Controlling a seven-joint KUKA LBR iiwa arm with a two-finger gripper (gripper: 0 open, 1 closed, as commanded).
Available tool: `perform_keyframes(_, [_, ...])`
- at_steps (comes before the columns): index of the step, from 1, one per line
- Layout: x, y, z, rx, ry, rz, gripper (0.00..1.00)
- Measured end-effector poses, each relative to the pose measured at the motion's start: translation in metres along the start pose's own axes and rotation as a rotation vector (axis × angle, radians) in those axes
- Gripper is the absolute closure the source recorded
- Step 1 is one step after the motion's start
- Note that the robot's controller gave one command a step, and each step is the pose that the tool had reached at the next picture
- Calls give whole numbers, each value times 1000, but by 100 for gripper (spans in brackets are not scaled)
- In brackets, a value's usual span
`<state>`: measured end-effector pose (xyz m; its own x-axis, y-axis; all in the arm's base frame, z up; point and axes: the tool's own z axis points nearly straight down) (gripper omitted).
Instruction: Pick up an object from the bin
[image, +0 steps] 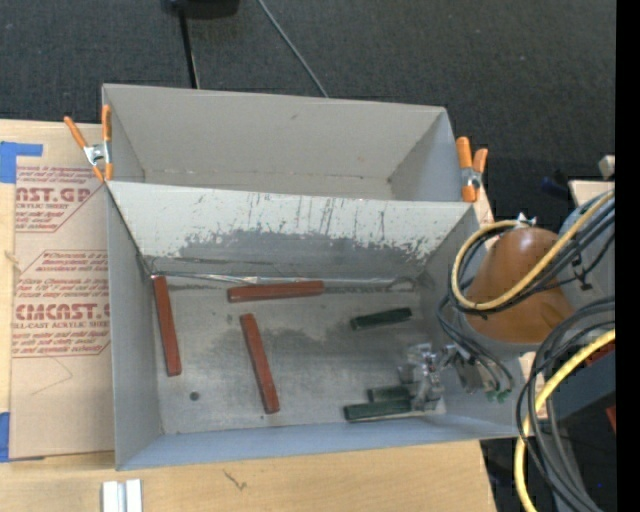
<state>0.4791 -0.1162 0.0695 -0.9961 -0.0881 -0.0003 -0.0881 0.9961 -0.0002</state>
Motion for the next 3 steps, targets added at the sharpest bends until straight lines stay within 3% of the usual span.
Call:
perform_keyframes(2, [-10, 12, -78, -2, 3, 35, 100])
perform_keyframes(3, [-14, 4, -119, -1, 0, -5, 100])
